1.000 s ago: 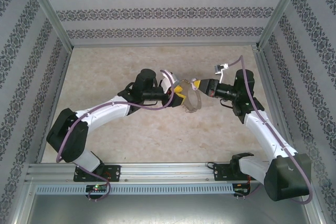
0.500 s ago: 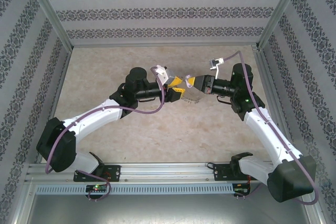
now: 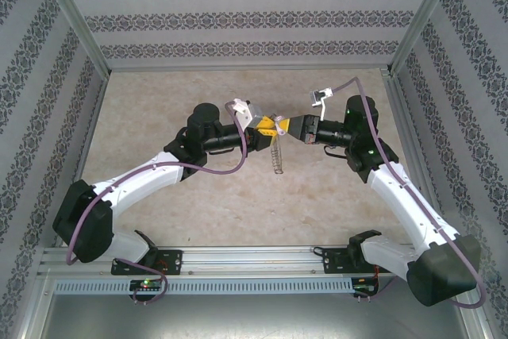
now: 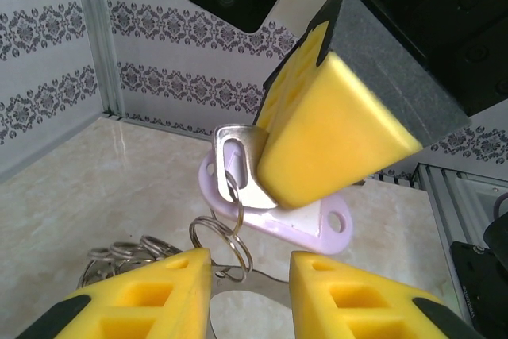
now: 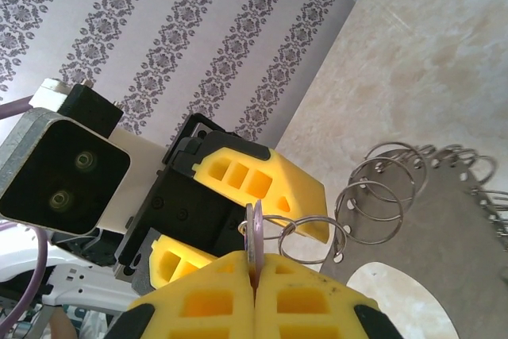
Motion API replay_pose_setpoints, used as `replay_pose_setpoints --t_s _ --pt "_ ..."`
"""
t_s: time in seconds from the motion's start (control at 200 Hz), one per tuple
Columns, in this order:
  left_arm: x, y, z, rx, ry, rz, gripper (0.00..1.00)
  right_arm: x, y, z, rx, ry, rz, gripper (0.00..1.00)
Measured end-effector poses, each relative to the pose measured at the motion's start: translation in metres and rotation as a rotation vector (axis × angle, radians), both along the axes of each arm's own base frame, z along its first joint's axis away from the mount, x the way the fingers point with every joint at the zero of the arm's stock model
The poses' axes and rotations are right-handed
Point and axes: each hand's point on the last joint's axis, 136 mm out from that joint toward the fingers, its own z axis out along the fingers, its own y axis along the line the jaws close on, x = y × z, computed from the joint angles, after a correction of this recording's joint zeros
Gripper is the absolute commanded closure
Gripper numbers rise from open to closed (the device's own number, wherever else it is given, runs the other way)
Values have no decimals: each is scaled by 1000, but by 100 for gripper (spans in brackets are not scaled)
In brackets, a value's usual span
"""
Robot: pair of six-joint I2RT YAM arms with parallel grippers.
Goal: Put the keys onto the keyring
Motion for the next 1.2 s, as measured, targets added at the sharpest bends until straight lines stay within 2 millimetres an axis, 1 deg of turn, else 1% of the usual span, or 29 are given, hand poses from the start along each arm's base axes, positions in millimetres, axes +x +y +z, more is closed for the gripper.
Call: replay_pose_setpoints --t_s 0.125,0.415,0.739,0.889,1.204 --pt "0 0 0 1 -1 3 68 -1 1 3 1 -7 4 100" --pt "5 2 0 2 -5 32 70 -2 5 3 -3 -7 8 100" --pt "13 4 6 -11 -35 83 86 -3 6 4 -6 -14 8 100" --pt "17 5 11 -21 -52 106 100 -3 7 4 -10 -11 8 100" --pt "16 5 11 -16 -65 99 100 -3 4 4 -22 -25 -6 100"
